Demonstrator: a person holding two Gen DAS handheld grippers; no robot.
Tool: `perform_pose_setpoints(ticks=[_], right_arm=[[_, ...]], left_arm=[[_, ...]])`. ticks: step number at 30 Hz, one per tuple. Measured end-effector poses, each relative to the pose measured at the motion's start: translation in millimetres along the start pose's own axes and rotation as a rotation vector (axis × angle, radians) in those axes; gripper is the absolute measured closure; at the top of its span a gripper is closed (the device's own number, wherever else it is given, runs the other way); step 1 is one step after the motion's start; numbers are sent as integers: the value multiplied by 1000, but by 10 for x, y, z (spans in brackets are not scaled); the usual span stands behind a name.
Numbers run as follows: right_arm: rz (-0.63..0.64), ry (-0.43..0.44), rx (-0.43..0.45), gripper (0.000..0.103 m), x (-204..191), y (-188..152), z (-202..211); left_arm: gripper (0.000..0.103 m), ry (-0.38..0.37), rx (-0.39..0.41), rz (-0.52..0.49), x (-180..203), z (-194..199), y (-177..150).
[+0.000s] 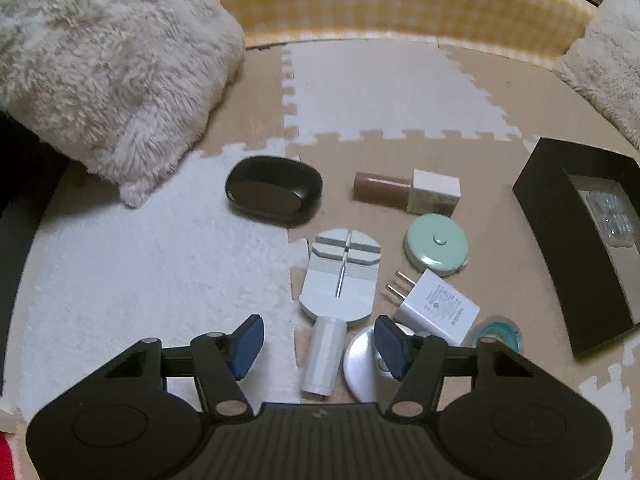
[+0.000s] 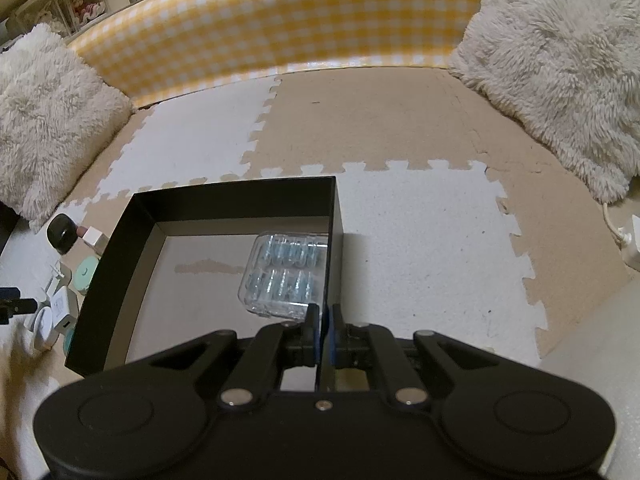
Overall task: Organize rigid objects
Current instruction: 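Move the left gripper to the white strap tool and grasp it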
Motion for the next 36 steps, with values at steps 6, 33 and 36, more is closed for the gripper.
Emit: perform_pose_setpoints(ticks=[6,33,36], right_arm=[[11,-6,-3,98,-15,-4,-1],[-1,-13,-15,98,-9,-15,-22],[-2,-14,-16,98,-5,-15,-21]], left_arm=[[41,-28,18,28,14,-125,15],[56,10,114,217,-108,-176,164],[56,-10,154,233,-65,-53,247]])
Point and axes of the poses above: each gripper's, at about its wrist camera, not at the fingertips, and z roughly against the way its jaws point, x to its right, y to its top, the point moved 7 cm from there along -z, roughly the way its jaws point, and after that the axes turned 10 degrees about x, right-handed, at the moved point
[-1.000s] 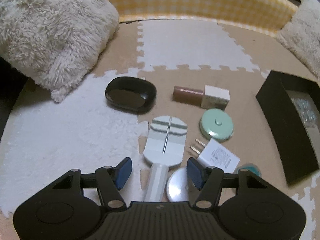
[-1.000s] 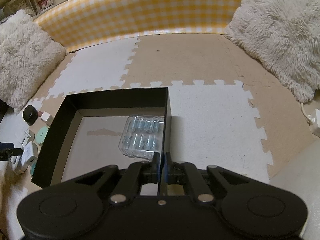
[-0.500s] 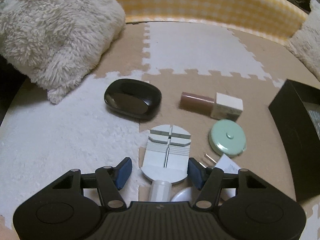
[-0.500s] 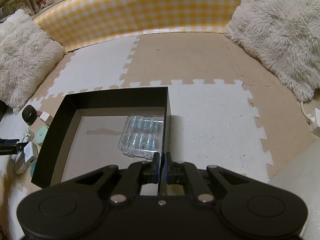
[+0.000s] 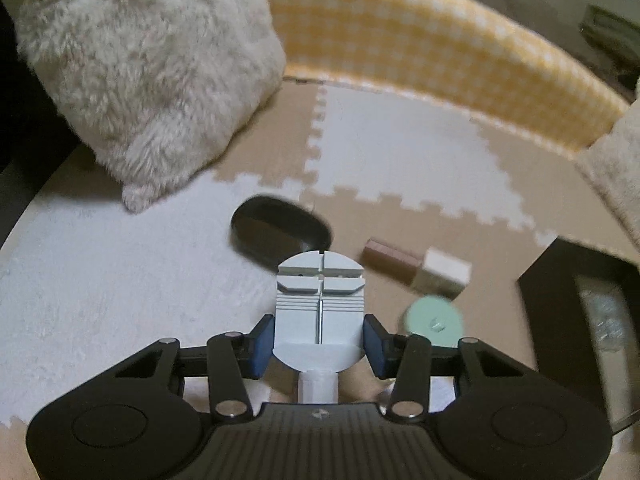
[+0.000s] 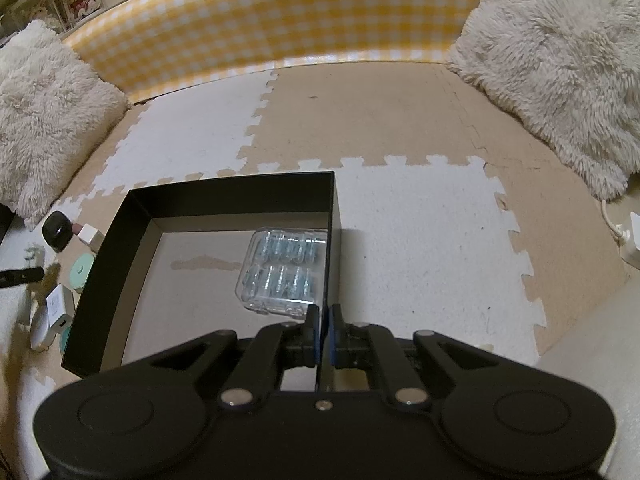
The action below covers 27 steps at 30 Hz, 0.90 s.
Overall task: Organize rigid objects
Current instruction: 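Move the left gripper to the white strap tool and grasp it, then place the white strap tool in the box beside the nail case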
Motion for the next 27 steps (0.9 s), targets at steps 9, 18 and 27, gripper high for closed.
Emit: perform_pose_setpoints(ticks=[9,18,27], right_arm=[[-4,0,-2,98,-1,-5,-6],[1,-7,-6,98,-10,-5,-11],[10,-5,-10,98,-8,5,-11]], left_arm=[[55,-116,78,39,430,419,206],[56,-304,40,55,1261,703,137],[55,-412,-30,-24,2378,540,31]])
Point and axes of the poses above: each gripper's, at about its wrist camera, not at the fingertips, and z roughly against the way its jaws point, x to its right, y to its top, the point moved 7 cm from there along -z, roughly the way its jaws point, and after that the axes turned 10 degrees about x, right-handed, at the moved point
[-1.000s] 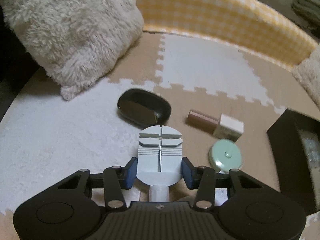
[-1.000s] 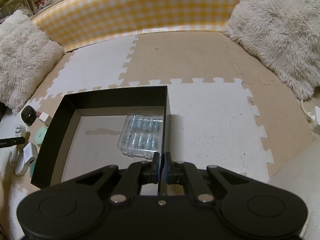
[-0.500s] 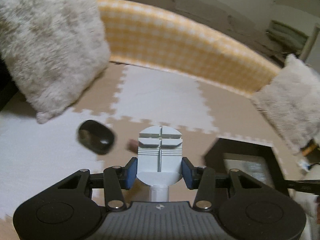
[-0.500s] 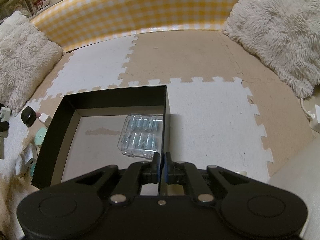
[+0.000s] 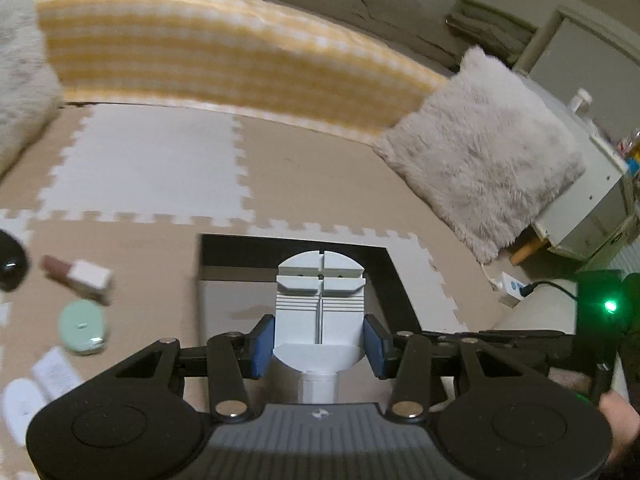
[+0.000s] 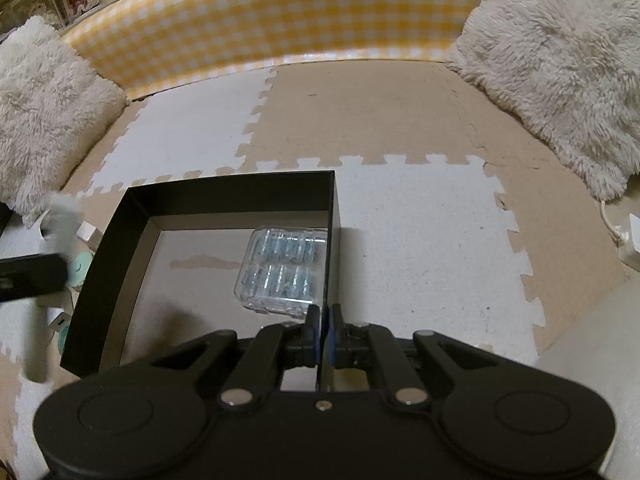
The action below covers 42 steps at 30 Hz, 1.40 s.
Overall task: Organize rigid objects
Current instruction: 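Place the white strap tool in the box beside the nail case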
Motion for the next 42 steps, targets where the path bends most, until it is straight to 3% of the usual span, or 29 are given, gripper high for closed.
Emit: perform_pose_setpoints(ticks=[10,20,25,29,42], right_arm=[[8,-5,-6,98,-9,-7,-23],[24,-17,-15,98,-31,-17,-42],[26,-15,-17,98,-28,-13,-39],[24,-12,-17,98,-27,-15,-41],[38,-18,-22,98,-49,-24,-58]], left_arm=[[55,167,-96,-17,-5,-813,-149],[55,257,-129,-37,-75,-1099,-277],[55,260,-117,-11,-99,-1153,-240],[55,306,-146,-53,-151,-1166,-260],[35,186,-122,143,-136,-1171,-288]])
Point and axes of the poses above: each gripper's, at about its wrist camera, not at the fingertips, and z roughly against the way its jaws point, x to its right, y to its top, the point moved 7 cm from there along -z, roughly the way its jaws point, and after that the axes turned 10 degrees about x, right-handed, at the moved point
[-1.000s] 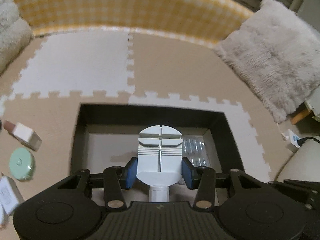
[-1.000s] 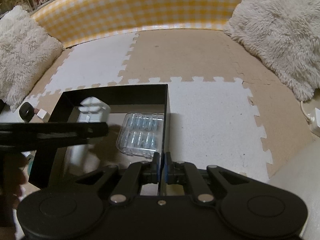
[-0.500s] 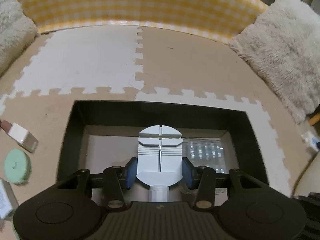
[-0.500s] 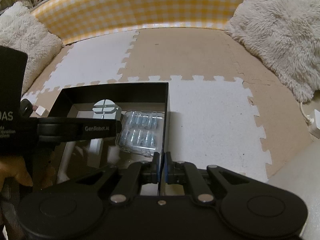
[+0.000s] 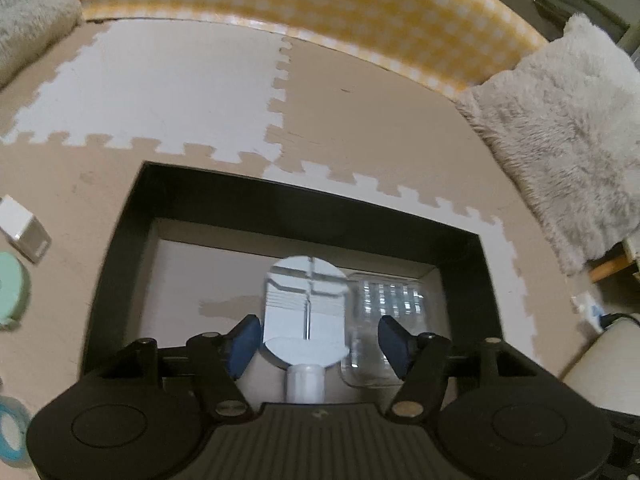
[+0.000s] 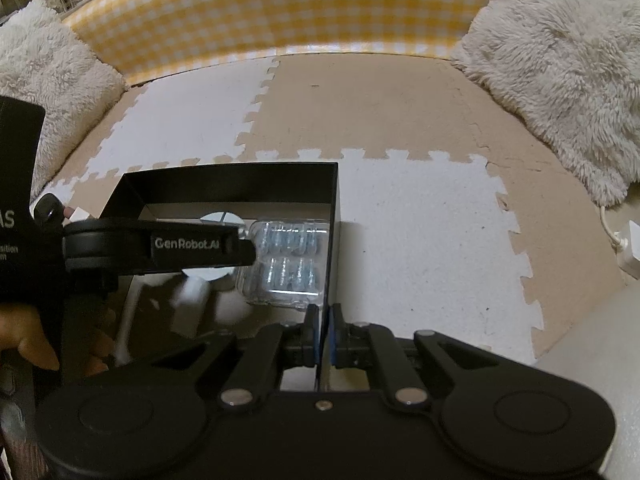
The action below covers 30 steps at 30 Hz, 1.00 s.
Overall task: Organize rigid objects
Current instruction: 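Place the white strap tool in the box beside the nail case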
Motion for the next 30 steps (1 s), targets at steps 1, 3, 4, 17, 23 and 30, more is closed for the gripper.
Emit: perform_pose_setpoints(ticks=[1,3,4,17,23,30], right_arm=[[1,0,0,98,1,-2,1],[-1,1,0,98,2,-3,0],[-1,1,0,98,1,-2,0],[-2,5,0,98,-1,-1,4],[-15,11,0,97,16,-2,5],[-14,14,1,97,23,-8,7]], left_arm=[[33,-3,1,2,9,-1,-2],[31,-12,3,13,6,-2,-3],[30,-19,3,21,0,-1,-1],[24,-48,15,-130,98,206,40],[19,-78,38,-181,141,457,59],[11,-95,74,-186,46,795,126]])
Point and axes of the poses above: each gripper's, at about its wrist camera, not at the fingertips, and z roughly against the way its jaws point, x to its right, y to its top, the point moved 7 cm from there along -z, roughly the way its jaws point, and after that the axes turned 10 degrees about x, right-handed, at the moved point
